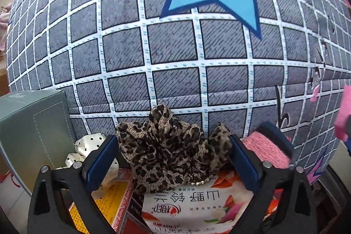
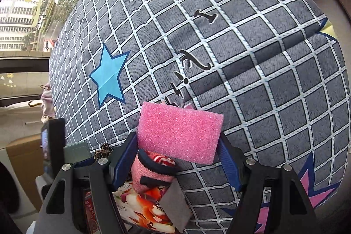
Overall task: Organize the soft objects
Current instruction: 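Grasp the leopard-print cloth with the left tool while the right grasps a pink sponge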
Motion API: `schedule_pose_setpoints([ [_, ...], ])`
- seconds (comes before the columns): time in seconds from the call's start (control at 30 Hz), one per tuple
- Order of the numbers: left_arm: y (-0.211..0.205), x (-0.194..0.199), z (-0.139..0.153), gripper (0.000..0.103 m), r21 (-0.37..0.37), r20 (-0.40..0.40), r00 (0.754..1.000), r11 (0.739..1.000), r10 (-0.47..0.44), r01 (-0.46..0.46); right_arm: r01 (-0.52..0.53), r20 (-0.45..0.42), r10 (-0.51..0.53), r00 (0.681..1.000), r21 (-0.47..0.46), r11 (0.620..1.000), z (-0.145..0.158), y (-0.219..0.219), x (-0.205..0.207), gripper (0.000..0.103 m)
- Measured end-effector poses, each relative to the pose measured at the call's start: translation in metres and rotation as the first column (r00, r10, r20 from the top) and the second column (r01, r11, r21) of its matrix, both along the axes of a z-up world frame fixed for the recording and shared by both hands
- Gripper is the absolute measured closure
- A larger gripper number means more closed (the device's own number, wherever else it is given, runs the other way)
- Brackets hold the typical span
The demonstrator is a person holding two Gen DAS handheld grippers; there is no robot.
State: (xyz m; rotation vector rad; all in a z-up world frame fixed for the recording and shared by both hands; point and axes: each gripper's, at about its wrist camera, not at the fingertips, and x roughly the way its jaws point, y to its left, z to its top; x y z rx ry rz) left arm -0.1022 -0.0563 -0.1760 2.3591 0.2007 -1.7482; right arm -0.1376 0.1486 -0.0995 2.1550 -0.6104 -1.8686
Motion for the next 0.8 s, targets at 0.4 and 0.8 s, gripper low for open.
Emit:
schedule_pose_setpoints([
  [0.4,0.032,-0.019,-0.001,0.068,0.080,-0.051,0.997,0.994,-0.064,0.068,0.003,-0.009,-0.003,1.000,-0.024,1.000,0.008,0.007,-0.002,0.030],
  [0.8,0.016,0.003,0.071,0.074,0.112,-0.300,0.953,0.994,0.036,-0.002,-0.017,-0.045,0.017,0.999,-0.013,1.000,0.026,0.006,0.004,0.030],
])
